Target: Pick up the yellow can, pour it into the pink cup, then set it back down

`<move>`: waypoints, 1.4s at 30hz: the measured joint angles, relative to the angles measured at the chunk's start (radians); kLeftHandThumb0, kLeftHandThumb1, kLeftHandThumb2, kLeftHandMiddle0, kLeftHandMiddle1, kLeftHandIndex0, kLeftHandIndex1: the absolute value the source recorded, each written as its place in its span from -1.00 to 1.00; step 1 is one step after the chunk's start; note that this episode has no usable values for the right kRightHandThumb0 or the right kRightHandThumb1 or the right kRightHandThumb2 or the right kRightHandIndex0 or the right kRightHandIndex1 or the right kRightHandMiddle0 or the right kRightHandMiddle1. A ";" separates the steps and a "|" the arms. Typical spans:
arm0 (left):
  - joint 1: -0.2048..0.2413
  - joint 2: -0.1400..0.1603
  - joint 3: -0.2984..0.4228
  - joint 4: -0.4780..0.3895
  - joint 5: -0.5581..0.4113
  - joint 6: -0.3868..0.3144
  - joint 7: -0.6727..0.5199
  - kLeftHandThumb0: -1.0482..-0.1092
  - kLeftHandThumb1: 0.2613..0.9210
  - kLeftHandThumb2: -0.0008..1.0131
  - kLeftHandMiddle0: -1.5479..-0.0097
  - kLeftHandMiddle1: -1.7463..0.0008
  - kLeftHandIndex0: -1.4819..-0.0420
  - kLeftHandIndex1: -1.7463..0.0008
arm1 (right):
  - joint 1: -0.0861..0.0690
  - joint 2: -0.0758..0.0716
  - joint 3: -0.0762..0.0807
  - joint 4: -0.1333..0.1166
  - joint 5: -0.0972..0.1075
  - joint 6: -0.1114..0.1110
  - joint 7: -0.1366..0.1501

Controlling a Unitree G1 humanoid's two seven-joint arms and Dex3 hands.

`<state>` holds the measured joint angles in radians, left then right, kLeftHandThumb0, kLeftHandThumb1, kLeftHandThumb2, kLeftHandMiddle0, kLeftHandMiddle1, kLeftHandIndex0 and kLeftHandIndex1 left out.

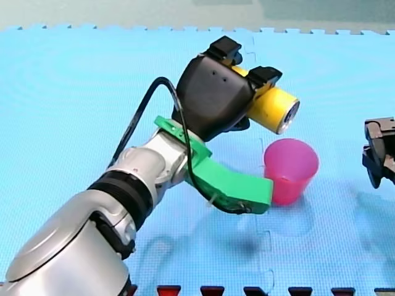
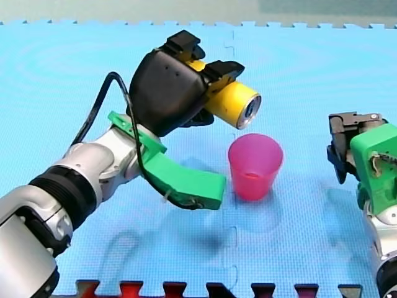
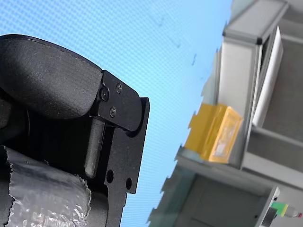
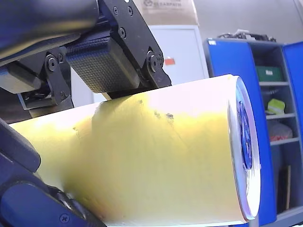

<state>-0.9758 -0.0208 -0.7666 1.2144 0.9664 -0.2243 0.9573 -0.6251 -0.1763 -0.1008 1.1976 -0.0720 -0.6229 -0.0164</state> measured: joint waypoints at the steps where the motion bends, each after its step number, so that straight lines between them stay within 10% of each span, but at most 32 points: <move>1: 0.000 0.000 -0.001 0.001 0.000 0.001 0.001 0.49 0.92 -1.00 -0.08 -0.41 -0.24 0.33 | 0.000 0.000 0.000 0.000 0.000 0.000 0.000; 42: -0.002 -0.003 -0.033 0.001 0.033 0.051 0.058 0.45 0.91 -1.00 -0.09 -0.44 -0.19 0.28 | -0.002 -0.006 0.002 0.003 -0.006 0.000 -0.011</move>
<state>-0.9778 -0.0236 -0.8000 1.2153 0.9996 -0.1729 1.0150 -0.6272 -0.1827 -0.0984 1.2010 -0.0776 -0.6226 -0.0278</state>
